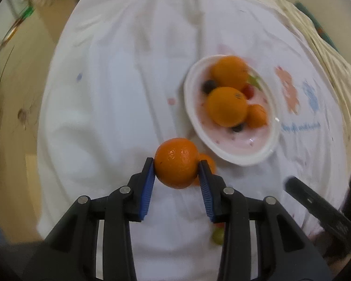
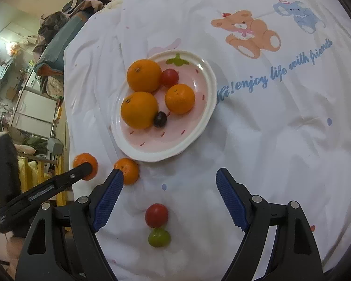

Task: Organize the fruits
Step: 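Grasp a tangerine with the left tool while the right tool grasps a red tomato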

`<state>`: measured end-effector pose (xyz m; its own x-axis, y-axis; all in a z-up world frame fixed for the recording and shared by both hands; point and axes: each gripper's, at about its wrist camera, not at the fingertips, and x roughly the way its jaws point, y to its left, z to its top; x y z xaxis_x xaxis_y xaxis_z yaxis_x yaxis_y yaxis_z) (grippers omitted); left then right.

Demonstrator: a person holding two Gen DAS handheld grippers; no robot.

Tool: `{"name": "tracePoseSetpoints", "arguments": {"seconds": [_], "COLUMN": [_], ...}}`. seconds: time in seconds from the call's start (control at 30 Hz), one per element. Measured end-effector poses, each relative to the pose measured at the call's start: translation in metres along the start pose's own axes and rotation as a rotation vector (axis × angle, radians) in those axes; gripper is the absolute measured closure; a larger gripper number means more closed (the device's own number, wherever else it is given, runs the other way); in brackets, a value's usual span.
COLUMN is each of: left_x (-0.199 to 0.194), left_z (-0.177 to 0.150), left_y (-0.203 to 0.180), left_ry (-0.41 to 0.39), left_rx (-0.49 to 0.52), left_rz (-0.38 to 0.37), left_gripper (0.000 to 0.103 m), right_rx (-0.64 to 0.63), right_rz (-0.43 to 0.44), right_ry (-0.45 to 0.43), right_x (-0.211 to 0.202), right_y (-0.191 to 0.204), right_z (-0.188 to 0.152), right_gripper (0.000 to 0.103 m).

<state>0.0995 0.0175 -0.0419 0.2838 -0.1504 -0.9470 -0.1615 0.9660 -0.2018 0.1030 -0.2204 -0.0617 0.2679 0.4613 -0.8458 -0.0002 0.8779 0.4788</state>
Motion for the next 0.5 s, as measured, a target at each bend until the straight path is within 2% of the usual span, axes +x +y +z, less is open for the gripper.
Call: {"name": "tracePoseSetpoints", "arguments": {"seconds": [0.07, 0.17, 0.27, 0.33, 0.43, 0.5], "left_x": [-0.016, -0.028, -0.032, -0.031, -0.028, -0.029], "left_z": [-0.004, -0.011, -0.02, -0.024, -0.024, -0.022], "left_y": [-0.005, -0.002, 0.005, 0.01, 0.014, 0.014], "left_ry": [-0.026, -0.035, -0.032, -0.024, -0.033, -0.043], "left_rx": [0.052, 0.075, 0.041, 0.027, 0.009, -0.001], "left_rz": [0.032, 0.045, 0.001, -0.029, -0.028, -0.034], "left_gripper": [0.07, 0.07, 0.07, 0.07, 0.07, 0.07], "right_rx": [0.002, 0.01, 0.01, 0.003, -0.053, -0.08], "right_rz": [0.004, 0.018, 0.043, 0.085, 0.058, 0.028], "right_ry": [0.017, 0.052, 0.087, 0.106, 0.137, 0.193], "right_x": [0.004, 0.014, 0.021, 0.023, 0.031, 0.043], "right_y": [0.0, 0.0, 0.003, 0.008, 0.018, 0.022], "right_z": [-0.002, -0.005, -0.007, -0.009, -0.014, -0.021], "right_gripper": [0.019, 0.019, 0.021, 0.027, 0.032, 0.035]}}
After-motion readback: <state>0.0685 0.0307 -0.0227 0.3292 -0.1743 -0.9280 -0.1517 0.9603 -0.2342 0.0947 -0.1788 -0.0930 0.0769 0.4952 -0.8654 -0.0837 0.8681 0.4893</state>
